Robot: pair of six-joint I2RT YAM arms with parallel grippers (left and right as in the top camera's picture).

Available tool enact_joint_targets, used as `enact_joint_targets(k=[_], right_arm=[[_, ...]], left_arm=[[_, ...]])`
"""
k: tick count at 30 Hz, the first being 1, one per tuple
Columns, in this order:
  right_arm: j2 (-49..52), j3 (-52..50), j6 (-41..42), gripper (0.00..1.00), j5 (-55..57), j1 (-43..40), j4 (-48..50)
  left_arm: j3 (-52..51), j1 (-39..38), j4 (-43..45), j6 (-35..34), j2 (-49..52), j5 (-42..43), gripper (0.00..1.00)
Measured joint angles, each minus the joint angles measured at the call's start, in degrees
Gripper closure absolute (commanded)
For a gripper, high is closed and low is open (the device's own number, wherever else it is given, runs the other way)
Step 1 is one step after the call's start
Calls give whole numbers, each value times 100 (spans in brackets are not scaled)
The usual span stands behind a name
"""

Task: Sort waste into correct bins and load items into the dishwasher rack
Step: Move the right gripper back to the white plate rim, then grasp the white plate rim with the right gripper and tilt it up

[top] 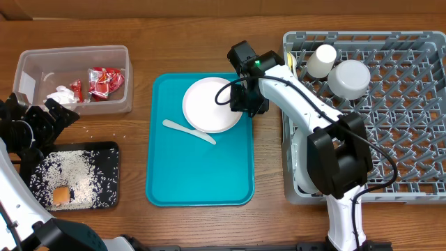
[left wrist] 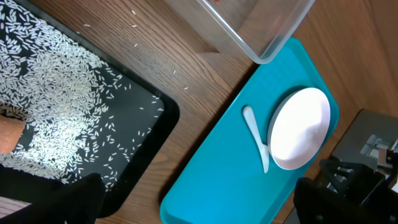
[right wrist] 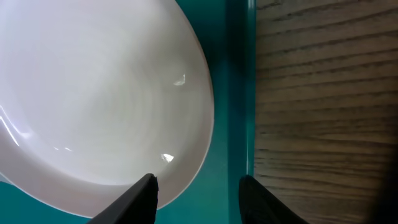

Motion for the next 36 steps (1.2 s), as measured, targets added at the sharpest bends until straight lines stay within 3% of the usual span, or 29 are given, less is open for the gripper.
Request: enact_joint_targets(k=[24, 26, 29, 31, 36], right_arm=[[560, -2, 175, 55, 166, 229, 153], [605, -2, 190, 59, 151, 229, 155], [634, -2, 184, 85, 120, 229, 210], [638, -2, 238, 95, 118, 229, 240], [632, 24, 278, 96, 13, 219, 293]], left_arm=[[0, 0, 0, 0, 0, 0, 0], [0, 0, 0, 2, 0, 0, 0], [0, 0, 0, 0, 0, 0, 0], [0, 0, 0, 2, 0, 0, 0], [0, 0, 0, 0, 0, 0, 0]])
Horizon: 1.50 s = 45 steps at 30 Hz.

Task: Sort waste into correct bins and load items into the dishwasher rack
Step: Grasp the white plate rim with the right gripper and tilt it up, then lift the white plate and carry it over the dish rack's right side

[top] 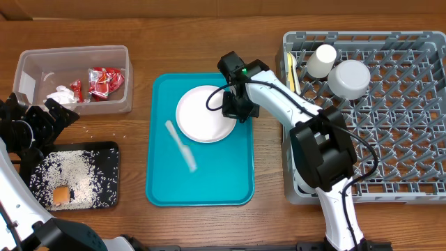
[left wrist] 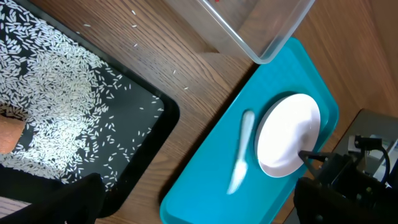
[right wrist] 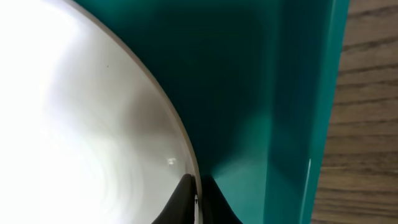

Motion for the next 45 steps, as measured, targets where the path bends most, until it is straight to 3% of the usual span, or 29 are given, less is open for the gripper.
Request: enact_joint_targets(k=[9, 19, 35, 45], right_arm=[[2, 463, -7, 96, 125, -92, -647], [-232, 1528, 0, 96, 1121, -380, -1786], [-3355, 1985, 212, 96, 3421, -511, -3550], [-4522, 1912, 254, 96, 3770, -918, -3571]], left_arm=[[0, 0, 0, 0, 0, 0, 0], [0, 0, -2, 2, 0, 0, 0], [0, 0, 0, 0, 0, 0, 0], [0, 0, 0, 0, 0, 0, 0]])
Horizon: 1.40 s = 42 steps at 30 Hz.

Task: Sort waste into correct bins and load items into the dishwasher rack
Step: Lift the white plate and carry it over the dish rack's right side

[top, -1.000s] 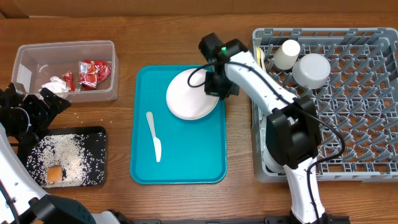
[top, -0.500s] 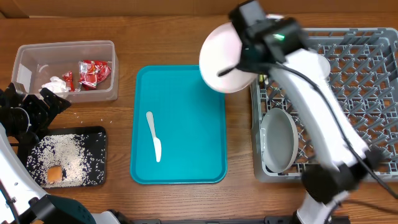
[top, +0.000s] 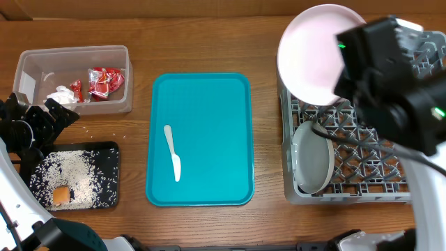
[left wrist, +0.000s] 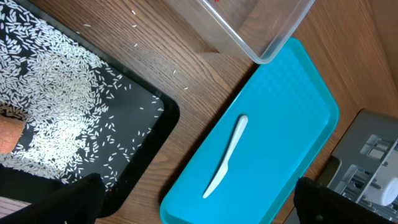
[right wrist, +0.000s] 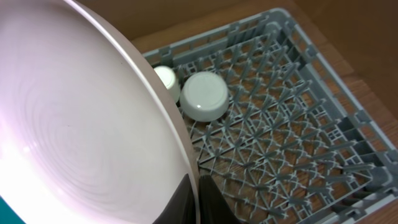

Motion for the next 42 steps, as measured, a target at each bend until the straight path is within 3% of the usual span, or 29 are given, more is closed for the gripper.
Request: enact_joint_targets(k=[9, 17, 33, 42], right_arm=[[-1464, -1539, -20, 96, 398, -1397, -17], [-1805, -2426, 205, 96, 444, -2205, -11], [-1799, -4216, 835, 96, 669, -2275, 39], [-1799, -4898, 586, 96, 800, -2164, 813]], left_arm=[[0, 0, 0, 2, 0, -2, 0], [0, 0, 0, 0, 0, 0, 0], [0, 0, 0, 0, 0, 0, 0], [0, 0, 0, 0, 0, 0, 0]])
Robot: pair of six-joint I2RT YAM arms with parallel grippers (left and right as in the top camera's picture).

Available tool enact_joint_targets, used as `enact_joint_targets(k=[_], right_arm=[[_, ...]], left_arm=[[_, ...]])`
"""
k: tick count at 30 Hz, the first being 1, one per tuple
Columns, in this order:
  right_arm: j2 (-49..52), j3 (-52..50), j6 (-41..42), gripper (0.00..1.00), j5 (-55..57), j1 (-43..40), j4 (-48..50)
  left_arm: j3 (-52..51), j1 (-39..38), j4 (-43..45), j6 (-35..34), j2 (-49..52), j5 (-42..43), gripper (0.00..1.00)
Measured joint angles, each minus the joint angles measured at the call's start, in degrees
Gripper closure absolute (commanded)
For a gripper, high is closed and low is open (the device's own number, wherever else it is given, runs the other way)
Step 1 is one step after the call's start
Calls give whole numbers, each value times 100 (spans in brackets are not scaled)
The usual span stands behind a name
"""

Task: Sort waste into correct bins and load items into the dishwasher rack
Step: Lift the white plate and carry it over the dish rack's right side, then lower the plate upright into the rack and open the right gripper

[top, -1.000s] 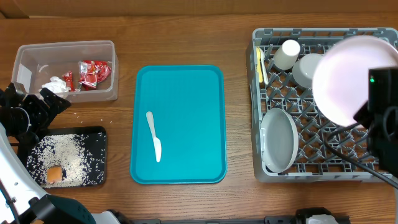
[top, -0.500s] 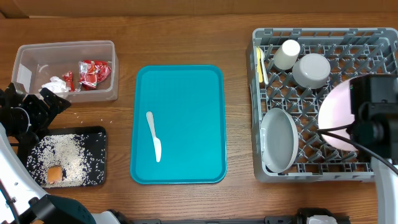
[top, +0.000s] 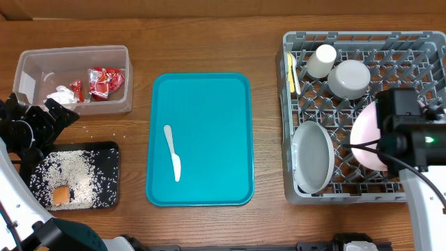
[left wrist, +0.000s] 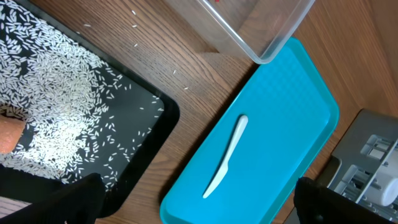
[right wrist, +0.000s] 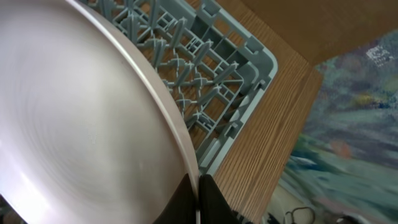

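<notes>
My right gripper (right wrist: 198,188) is shut on the rim of a white plate (right wrist: 81,124). It holds the plate on edge, low among the tines in the right half of the grey dish rack (top: 418,42); the plate (top: 365,143) shows there as a pale disc. A white plastic knife (top: 172,153) lies on the teal tray (top: 209,104) and also appears in the left wrist view, knife (left wrist: 225,155). My left gripper (left wrist: 199,202) rests open at the far left, over the black tray's edge, holding nothing.
The rack also holds a white cup (top: 322,61), an upturned bowl (top: 348,78), a standing grey dish (top: 313,157) and a yellow utensil (top: 290,70). At the left are a clear bin (top: 28,70) with wrappers and a black tray (top: 111,150) of rice with an orange piece (top: 61,196).
The plate was held high over the rack's back left corner; now it is down on edge in the rack's right half, still gripped. The knife and left arm are unchanged.
My right gripper stood open at the plate's rim on the teal tray. Then it was shut on the rim, with the plate shifted left and the knife turned. Later the plate hung above the rack, and now it sits low among the rack's tines.
</notes>
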Motion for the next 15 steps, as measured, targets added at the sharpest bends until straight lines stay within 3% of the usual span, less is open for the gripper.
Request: enact_joint_targets(k=[15], right_arm=[[4, -420, 120, 96, 474, 608, -103]], left_arm=[[0, 0, 0, 0, 0, 0, 0]])
